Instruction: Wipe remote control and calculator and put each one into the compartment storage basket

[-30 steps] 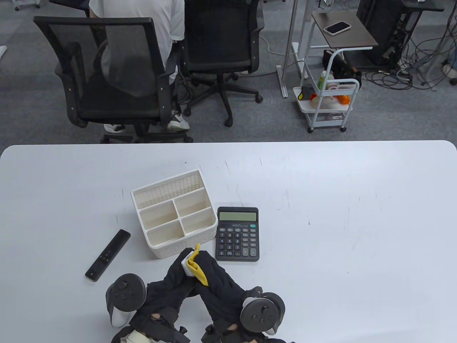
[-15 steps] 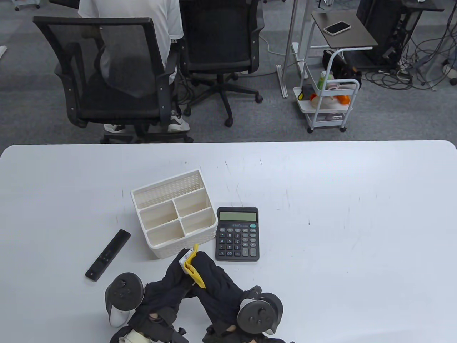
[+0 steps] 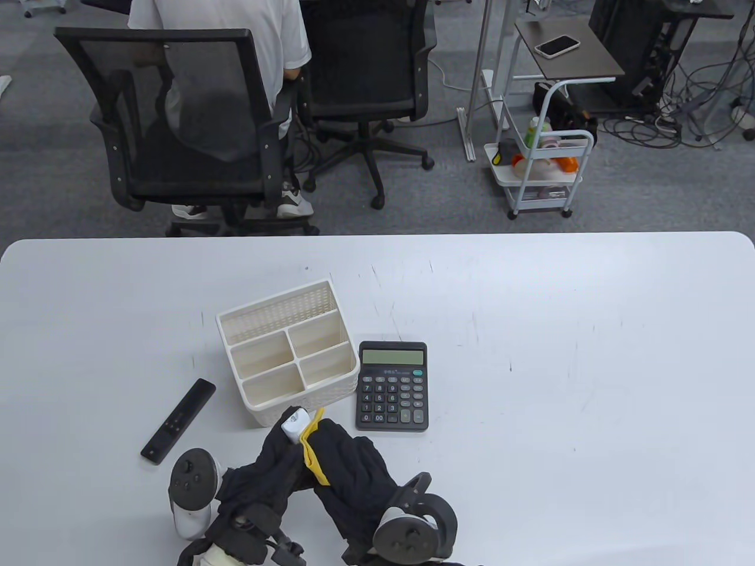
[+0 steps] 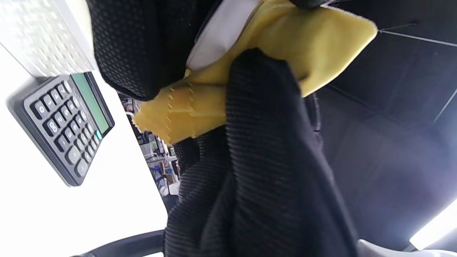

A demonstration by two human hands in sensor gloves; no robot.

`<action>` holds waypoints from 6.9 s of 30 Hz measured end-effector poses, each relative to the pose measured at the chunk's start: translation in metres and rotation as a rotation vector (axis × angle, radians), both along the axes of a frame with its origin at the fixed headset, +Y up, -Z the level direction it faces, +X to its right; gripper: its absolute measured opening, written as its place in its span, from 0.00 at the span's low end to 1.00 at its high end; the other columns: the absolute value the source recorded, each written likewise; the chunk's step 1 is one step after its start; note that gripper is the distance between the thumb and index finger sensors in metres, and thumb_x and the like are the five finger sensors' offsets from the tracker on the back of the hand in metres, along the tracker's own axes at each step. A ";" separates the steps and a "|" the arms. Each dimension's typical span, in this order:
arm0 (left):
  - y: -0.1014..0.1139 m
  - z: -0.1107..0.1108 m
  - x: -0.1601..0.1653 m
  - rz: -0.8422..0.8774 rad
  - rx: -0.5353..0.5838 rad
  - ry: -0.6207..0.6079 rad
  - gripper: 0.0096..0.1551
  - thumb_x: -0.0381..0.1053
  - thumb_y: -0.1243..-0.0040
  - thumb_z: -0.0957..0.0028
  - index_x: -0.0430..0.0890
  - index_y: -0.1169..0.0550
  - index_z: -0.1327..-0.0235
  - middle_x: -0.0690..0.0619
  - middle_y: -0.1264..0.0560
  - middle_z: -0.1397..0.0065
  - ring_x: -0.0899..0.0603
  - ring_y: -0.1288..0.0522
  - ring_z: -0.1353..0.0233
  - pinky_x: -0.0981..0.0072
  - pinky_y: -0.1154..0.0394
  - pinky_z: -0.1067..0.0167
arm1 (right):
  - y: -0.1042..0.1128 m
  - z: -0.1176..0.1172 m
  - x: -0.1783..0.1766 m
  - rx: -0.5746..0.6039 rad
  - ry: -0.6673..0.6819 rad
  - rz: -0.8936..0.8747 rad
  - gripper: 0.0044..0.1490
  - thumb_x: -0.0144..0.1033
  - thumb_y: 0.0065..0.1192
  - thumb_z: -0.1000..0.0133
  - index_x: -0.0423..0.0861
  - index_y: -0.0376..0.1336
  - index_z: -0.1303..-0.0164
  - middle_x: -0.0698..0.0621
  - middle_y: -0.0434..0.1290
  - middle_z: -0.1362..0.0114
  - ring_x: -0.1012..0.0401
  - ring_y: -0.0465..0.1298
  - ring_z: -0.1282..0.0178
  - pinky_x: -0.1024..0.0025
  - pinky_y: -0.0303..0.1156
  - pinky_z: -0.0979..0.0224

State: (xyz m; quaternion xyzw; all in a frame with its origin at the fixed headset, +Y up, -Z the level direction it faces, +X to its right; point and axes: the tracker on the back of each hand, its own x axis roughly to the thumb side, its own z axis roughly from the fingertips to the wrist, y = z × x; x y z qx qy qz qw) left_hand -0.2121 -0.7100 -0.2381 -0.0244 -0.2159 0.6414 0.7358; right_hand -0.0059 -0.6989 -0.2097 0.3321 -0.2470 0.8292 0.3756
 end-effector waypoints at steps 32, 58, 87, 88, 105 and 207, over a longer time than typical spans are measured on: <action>-0.002 0.001 0.007 -0.064 -0.057 -0.082 0.46 0.61 0.62 0.36 0.36 0.62 0.24 0.30 0.39 0.23 0.30 0.30 0.25 0.44 0.23 0.36 | 0.002 0.005 -0.011 0.137 -0.164 0.171 0.46 0.34 0.70 0.43 0.30 0.53 0.20 0.31 0.64 0.22 0.41 0.72 0.30 0.36 0.66 0.33; 0.009 -0.008 -0.015 -0.216 0.019 0.103 0.28 0.54 0.35 0.46 0.55 0.27 0.33 0.44 0.19 0.36 0.45 0.11 0.49 0.71 0.11 0.56 | 0.007 -0.011 0.014 -0.122 -0.081 -0.051 0.31 0.31 0.68 0.43 0.39 0.68 0.28 0.38 0.79 0.36 0.52 0.83 0.50 0.44 0.74 0.39; 0.001 -0.002 -0.021 -0.039 -0.098 0.189 0.22 0.55 0.44 0.38 0.50 0.27 0.34 0.43 0.15 0.41 0.44 0.07 0.55 0.71 0.08 0.62 | 0.000 0.003 -0.007 0.105 -0.001 0.109 0.34 0.35 0.59 0.37 0.38 0.59 0.21 0.36 0.61 0.17 0.41 0.69 0.25 0.34 0.64 0.32; 0.001 -0.002 -0.021 -0.015 -0.102 0.181 0.22 0.55 0.44 0.39 0.50 0.26 0.34 0.42 0.15 0.41 0.44 0.07 0.55 0.70 0.08 0.63 | 0.001 0.003 -0.006 0.112 -0.013 0.118 0.34 0.35 0.59 0.37 0.39 0.59 0.21 0.36 0.62 0.17 0.42 0.70 0.25 0.34 0.64 0.32; -0.001 -0.004 -0.028 0.013 -0.149 0.167 0.25 0.55 0.50 0.37 0.45 0.28 0.32 0.37 0.17 0.39 0.42 0.08 0.53 0.68 0.08 0.60 | -0.002 0.006 -0.015 0.193 -0.008 0.249 0.33 0.36 0.59 0.37 0.41 0.59 0.20 0.39 0.60 0.16 0.40 0.63 0.20 0.31 0.61 0.31; 0.048 -0.083 -0.087 -1.448 0.283 0.645 0.27 0.54 0.42 0.44 0.58 0.29 0.29 0.52 0.23 0.28 0.41 0.20 0.34 0.49 0.22 0.39 | -0.007 -0.035 0.051 -0.211 -0.137 -0.106 0.31 0.33 0.61 0.38 0.33 0.66 0.27 0.36 0.77 0.32 0.50 0.82 0.43 0.44 0.73 0.39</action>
